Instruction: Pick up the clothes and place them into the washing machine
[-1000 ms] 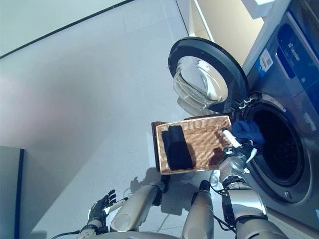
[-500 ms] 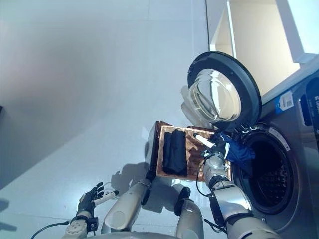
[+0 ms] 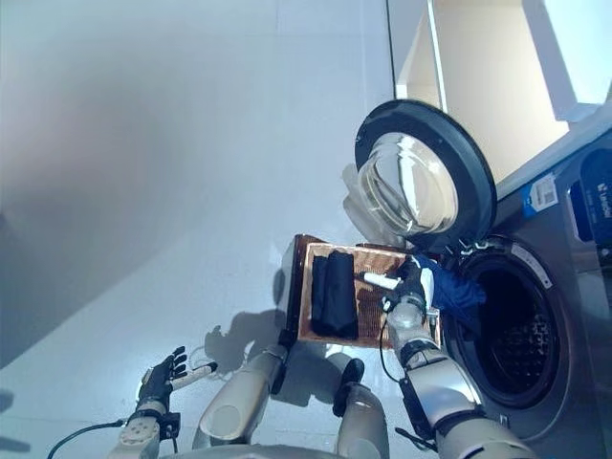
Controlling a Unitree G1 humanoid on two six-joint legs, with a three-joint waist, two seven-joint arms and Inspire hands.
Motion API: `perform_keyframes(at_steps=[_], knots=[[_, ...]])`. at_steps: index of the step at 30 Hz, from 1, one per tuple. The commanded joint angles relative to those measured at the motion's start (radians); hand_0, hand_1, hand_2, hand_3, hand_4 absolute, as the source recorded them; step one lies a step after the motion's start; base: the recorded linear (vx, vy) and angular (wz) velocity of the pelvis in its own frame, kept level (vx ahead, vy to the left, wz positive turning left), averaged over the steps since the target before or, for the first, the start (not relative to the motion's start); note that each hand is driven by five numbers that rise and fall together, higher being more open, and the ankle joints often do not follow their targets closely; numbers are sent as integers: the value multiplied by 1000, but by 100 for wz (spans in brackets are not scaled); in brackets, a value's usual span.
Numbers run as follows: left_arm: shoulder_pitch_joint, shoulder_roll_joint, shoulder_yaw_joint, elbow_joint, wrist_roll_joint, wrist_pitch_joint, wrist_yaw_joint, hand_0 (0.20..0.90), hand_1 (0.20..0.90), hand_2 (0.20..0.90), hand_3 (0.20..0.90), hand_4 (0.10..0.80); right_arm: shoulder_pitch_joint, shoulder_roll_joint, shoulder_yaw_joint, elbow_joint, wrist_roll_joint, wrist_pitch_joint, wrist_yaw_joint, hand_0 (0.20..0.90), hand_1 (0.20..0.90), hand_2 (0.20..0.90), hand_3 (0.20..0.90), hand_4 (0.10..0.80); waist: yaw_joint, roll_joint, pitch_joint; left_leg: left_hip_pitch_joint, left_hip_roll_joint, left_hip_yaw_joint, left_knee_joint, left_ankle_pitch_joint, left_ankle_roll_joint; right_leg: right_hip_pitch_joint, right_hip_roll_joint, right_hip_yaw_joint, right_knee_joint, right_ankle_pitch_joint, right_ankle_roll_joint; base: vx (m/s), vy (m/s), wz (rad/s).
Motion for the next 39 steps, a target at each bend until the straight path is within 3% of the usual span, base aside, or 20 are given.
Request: perform_keyframes(at_steps=[1,4,11,19,28,34,37,39], knots=[[34,5,22,19,11,-39,18,900,900,900,900,800,4,-118,78,-15,-148,6,-45,900,900,900,900,800,-3,5,-83,-10,-16,36,19,-36,-32,8,2,20,-133,160,-26,147,-41,-13],[34,-4,20,33,17,-39,11,900,900,900,900,800,59,-121,60,-39,-153,5,-19,900,900,900,900,800,-15,-2,-116,34,-11,43,-22,-26,-37,45,5,22,-172,171,-19,127,-55,-10],[26,-35,50,137,32,-23,-2,900,900,900,900,800,373,-38,-113,-118,44,-60,121,900,900,900,900,800,-67,-11,-221,166,12,69,-79,-32,-43,148,26,42,-226,167,-12,116,-85,-8],[44,-67,72,237,81,-1,-41,900,900,900,900,800,672,39,-156,-68,-11,-53,205,900,900,900,900,800,-121,-8,-322,273,49,83,-156,-12,-58,236,48,44,-252,143,-14,52,-72,-13],[45,-73,76,289,113,14,-57,900,900,900,900,800,706,44,-180,18,-47,-33,207,900,900,900,900,800,-143,1,-368,320,67,92,-162,-12,-67,277,63,47,-250,126,-22,-1,-55,-6],[45,-62,92,291,94,21,-51,900,900,900,900,800,690,47,-154,-6,-49,-36,200,900,900,900,900,800,-143,-8,-355,313,111,76,-126,1,-87,292,111,50,-243,106,-50,-43,-128,3],[44,-61,105,290,68,21,-46,900,900,900,900,800,680,53,-129,-44,-48,-43,195,900,900,900,900,800,-135,-21,-333,275,133,63,-38,-7,-99,305,136,50,-245,100,-68,-61,-183,3],[41,-70,101,284,46,19,-45,900,900,900,900,800,668,51,-108,-70,-43,-47,190,900,900,900,900,800,-127,-28,-290,200,130,73,109,26,-104,317,142,38,-242,105,-84,-120,-178,12]])
